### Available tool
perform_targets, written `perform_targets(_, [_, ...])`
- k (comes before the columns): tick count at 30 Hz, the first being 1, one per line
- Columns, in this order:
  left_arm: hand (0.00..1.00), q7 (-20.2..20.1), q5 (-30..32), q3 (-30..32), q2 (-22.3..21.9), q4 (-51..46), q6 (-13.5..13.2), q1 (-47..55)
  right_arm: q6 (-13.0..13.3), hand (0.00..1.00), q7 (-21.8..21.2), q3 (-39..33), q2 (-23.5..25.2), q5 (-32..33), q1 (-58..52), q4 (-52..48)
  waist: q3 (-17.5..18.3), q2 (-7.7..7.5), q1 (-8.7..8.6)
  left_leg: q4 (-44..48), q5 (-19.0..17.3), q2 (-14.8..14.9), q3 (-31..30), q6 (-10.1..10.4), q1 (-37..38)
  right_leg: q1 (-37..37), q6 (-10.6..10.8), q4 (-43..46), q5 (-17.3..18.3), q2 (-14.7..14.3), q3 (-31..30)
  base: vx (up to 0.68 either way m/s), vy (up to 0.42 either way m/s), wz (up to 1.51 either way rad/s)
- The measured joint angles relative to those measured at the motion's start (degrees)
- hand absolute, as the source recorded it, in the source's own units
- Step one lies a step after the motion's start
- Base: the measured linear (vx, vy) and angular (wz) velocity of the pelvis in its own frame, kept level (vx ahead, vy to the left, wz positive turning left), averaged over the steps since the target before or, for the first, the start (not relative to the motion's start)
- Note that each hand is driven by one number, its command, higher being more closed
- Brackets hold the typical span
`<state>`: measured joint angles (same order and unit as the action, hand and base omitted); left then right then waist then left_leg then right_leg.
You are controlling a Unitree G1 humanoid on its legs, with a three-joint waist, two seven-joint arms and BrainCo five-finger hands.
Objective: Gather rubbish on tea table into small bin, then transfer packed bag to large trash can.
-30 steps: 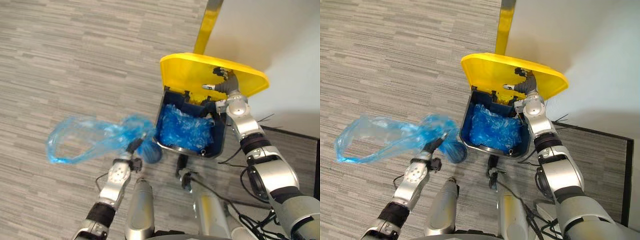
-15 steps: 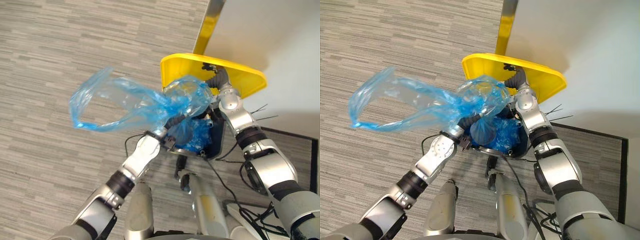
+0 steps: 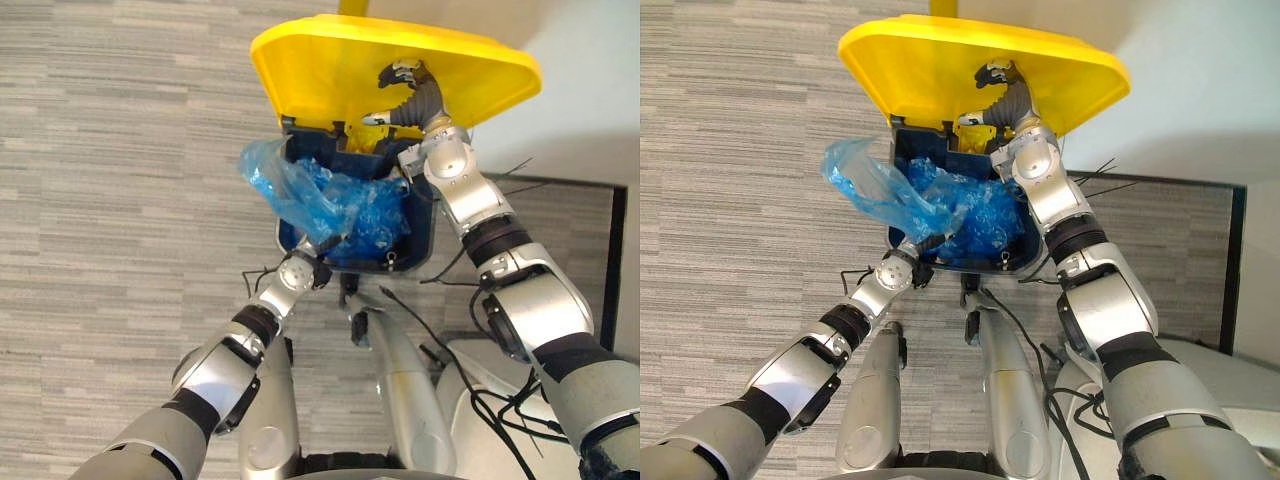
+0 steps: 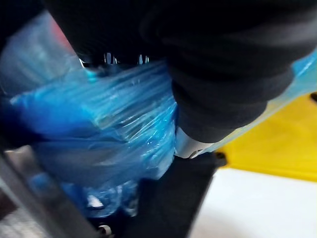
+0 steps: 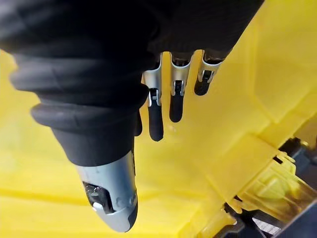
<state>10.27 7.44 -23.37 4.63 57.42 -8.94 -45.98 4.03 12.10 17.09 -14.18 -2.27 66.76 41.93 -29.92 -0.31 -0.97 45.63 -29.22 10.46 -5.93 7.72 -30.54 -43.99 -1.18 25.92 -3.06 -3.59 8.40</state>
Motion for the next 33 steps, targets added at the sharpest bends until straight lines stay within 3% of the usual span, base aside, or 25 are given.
perform_targets(5, [0.0,0.3,6.9,3.3,-2.7,-0.8,1.7,0.2,2.0,0.0,0.1,1.9,3.8,0.7,-3.8,-8.2,0.0,0.01,-0.06,0.6,-0.2,0.6,1.5,-0.1,0.1,-0.2,0.0,0.3,0.0,-0.2,-0.6,0.0,-0.002,-0.06])
perform_targets(15, [0.0,1.1,8.0,5.6,-3.6,-6.4,2.4,4.1,2.1,0.0,0.0,1.5,5.4,2.3,-13.1,-14.5,0.3,-0.11,-0.16,0.0,0.2,1.4,3.0,0.5,3.7,3.3,0.3,1.0,0.2,1.2,0.0,-0.01,-0.002,0.07])
perform_targets(19, [0.0,1.6,7.7,6.2,-1.9,-8.2,2.1,10.2,2.2,0.0,-0.2,0.8,5.7,1.9,-22.0,-14.4,3.8,-1.11,0.01,-2.7,2.0,0.7,3.8,1.3,7.0,6.5,1.0,0.8,0.9,3.2,0.7,-0.02,-0.005,0.3])
perform_targets(22, [0.0,2.2,5.1,7.8,1.6,-10.0,1.2,18.9,2.1,0.0,-1.3,0.7,4.6,1.3,-29.9,-14.1,3.8,-1.12,0.36,-3.7,2.2,-0.4,3.2,1.2,13.3,12.9,1.3,0.2,1.0,3.6,1.0,-0.01,0.046,0.2])
perform_targets(24, [0.0,2.1,2.6,10.2,4.1,-12.4,0.6,25.0,2.2,0.0,-2.4,-1.2,3.7,0.0,-34.8,-14.1,3.9,-1.31,0.49,-4.9,3.0,-2.2,3.8,-0.2,16.4,15.7,2.2,-0.5,0.4,4.8,-0.1,-0.08,0.103,0.01])
perform_targets(26, [0.0,1.9,-0.6,15.1,6.5,-15.4,-0.4,34.2,2.3,0.0,-4.0,-1.7,2.3,-0.7,-41.7,-14.0,5.5,-2.48,1.75,-7.5,4.8,-5.5,7.4,-3.0,19.5,17.2,5.5,-3.8,-3.4,6.3,-3.9,-0.16,0.141,-0.49])
perform_targets(27, [0.0,1.7,-1.3,16.6,6.9,-16.3,-0.4,36.5,2.3,0.0,-4.7,-1.8,2.2,-1.6,-43.4,-14.0,5.9,-2.43,1.66,-7.7,5.3,-5.8,8.2,-3.9,19.5,17.9,7.4,-6.3,-5.6,6.3,-4.8,-0.23,0.133,-0.67])
perform_targets(28, [0.0,0.9,-2.7,19.2,7.2,-17.9,-0.5,41.1,2.3,0.0,-5.3,-2.0,1.7,-3.1,-46.4,-14.0,6.5,-2.1,2.03,-8.8,6.9,-3.9,11.1,-5.8,19.7,18.5,8.3,-7.3,-6.8,6.6,-4.8,-0.3,0.102,-0.73])
perform_targets(29, [0.0,-0.1,-4.8,21.5,7.6,-19.6,-0.5,45.3,2.0,0.0,-7.2,-2.2,1.5,-4.3,-49.7,-13.9,6.5,-1.98,2.2,-9.0,7.1,-3.6,12.5,-6.0,20.9,15.9,1.6,9.3,0.8,7.9,-2.7,-0.31,0.076,-0.62])
perform_targets(30, [0.0,-0.4,-5.5,22.4,7.7,-19.9,-0.4,47.3,2.0,0.0,-7.8,-2.8,1.5,-4.8,-51.8,-14.0,6.7,-1.7,1.66,-9.2,7.3,-3.3,12.4,-6.1,21.3,15.8,0.1,16.8,4.1,8.6,-2.2,-0.27,0.048,-0.35])
perform_targets(32, [0.0,-1.9,-7.0,24.2,7.9,-21.1,-0.4,53.1,2.1,0.0,-9.8,-5.2,1.5,-5.9,-60.0,-14.0,9.1,-1.5,1.83,-11.6,8.6,-2.8,12.2,-5.8,21.6,17.3,-0.7,32.3,10.3,10.9,-2.7,-0.18,-0.009,-0.13])
perform_targets(33, [0.0,-2.6,-7.5,24.8,7.9,-22.8,-0.4,55.7,2.1,0.0,-10.2,-6.0,1.5,-6.8,-62.9,-14.1,10.1,-1.82,1.82,-12.8,9.3,-2.7,12.2,-5.5,21.5,19.1,-0.5,34.6,11.6,11.7,-3.7,-0.12,-0.092,-0.18])
